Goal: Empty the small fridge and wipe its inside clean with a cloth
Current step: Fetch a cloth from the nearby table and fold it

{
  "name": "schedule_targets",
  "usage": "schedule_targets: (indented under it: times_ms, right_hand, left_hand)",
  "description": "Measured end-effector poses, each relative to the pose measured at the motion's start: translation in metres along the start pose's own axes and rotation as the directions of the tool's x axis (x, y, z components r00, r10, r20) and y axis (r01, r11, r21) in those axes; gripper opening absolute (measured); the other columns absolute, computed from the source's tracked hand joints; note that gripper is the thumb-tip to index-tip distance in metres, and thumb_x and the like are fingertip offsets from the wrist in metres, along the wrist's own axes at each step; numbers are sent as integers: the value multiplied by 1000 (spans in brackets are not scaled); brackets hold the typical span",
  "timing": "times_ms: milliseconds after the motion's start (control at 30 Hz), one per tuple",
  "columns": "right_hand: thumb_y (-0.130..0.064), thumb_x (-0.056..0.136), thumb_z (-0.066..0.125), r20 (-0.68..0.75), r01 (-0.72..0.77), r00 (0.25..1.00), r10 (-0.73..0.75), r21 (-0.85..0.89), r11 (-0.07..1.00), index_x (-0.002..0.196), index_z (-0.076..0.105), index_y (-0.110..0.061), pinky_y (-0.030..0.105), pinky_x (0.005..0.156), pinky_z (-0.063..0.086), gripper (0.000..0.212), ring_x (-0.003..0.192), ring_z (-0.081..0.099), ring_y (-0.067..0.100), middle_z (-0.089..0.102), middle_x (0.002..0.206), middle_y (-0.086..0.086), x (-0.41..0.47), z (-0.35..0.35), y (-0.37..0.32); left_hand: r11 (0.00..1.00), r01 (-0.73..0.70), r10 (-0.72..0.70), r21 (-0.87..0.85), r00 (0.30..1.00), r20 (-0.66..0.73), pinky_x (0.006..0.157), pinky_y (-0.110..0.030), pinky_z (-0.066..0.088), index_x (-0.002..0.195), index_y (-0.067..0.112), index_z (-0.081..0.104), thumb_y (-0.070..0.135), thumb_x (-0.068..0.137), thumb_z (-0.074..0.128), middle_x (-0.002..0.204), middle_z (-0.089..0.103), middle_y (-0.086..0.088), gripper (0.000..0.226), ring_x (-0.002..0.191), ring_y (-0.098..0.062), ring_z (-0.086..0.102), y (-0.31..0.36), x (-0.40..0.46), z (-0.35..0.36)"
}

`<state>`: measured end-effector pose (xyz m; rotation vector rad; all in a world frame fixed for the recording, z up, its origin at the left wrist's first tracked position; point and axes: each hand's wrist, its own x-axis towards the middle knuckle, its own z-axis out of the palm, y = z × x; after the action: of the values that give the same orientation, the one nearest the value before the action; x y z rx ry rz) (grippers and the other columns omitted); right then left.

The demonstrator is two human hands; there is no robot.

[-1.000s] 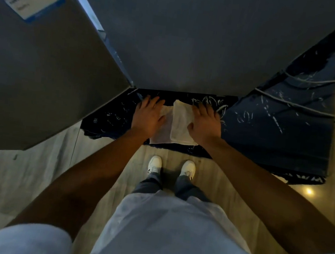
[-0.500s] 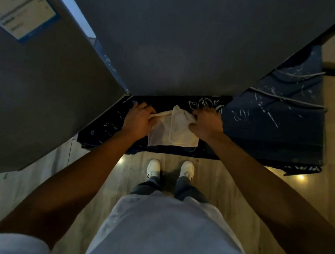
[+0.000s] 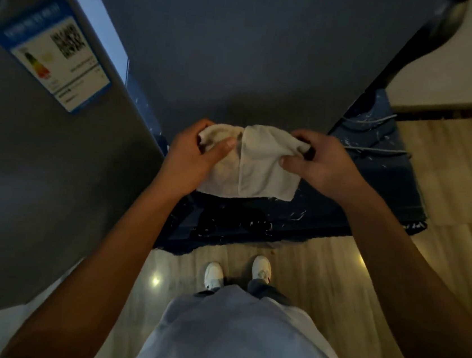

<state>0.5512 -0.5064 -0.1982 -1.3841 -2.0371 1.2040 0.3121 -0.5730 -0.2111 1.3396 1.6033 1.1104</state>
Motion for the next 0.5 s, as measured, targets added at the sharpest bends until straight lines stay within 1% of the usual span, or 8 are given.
schedule_targets:
  times_ms: [100,167,267,333,367,400,467,500]
  right_hand:
    - [-24,81,72,-76,86,994,-81,72,994,108,69,-13,57,77,54,30,90,69,32,72,96,11,-25,-9,-30]
    - [-25,84,74,-125,130,985,-119,77,989,108,69,-13,54,74,54,27,88,69,30,72,93,9,-40,-14,-47]
    - [-29,88,76,-147,192,973,-179,86,978,107,69,-12,50,71,55,26,85,70,30,72,91,12,-61,-20,-67]
    - [-35,87,72,-144,218,970,-197,151,964,102,69,-10,49,66,54,30,82,67,37,69,89,19,-72,-19,-73]
    - [-36,87,71,-146,226,969,-201,185,956,99,69,-9,47,64,53,30,80,64,39,67,88,22,-76,-18,-75]
    - [-34,88,70,-148,234,967,-205,211,949,96,69,-8,44,63,51,28,77,62,38,66,86,22,-79,-17,-74]
    - [-29,91,68,-112,269,962,-248,257,928,92,68,-8,32,61,48,21,71,59,22,65,82,13,-91,-16,-70]
    - [-27,92,67,-101,262,965,-243,277,924,92,67,-8,27,62,47,20,72,58,16,63,80,10,-93,-15,-68]
  left_hand:
    - [990,-65,62,-126,998,-25,68,-9,50,89,32,63,19,95,68,82,68,13,15,74,11,63,32,-12,-9]
    - [973,-79,71,-217,997,-42,73,-15,54,92,35,66,23,96,64,84,72,15,12,81,6,67,48,-23,-15]
    - [963,-91,74,-255,994,-76,87,-32,57,93,40,70,33,99,59,93,73,14,14,93,-6,68,64,-39,-20]
    - [962,-95,70,-257,992,-107,94,-47,56,94,39,71,35,100,56,97,72,7,17,98,-15,67,70,-51,-20]
    - [962,-94,65,-255,990,-122,95,-50,55,95,37,71,34,101,55,97,72,6,17,98,-16,67,72,-58,-19]
    - [966,-89,57,-242,989,-136,95,-50,55,96,35,71,32,102,55,97,72,5,18,97,-15,67,74,-64,-17]
    - [977,-89,51,-196,980,-191,89,-43,55,97,28,70,28,103,54,96,71,4,17,93,-12,66,78,-89,-11]
    - [979,-83,47,-188,981,-187,85,-37,55,98,25,70,27,103,54,94,70,3,17,91,-11,65,77,-92,-11]
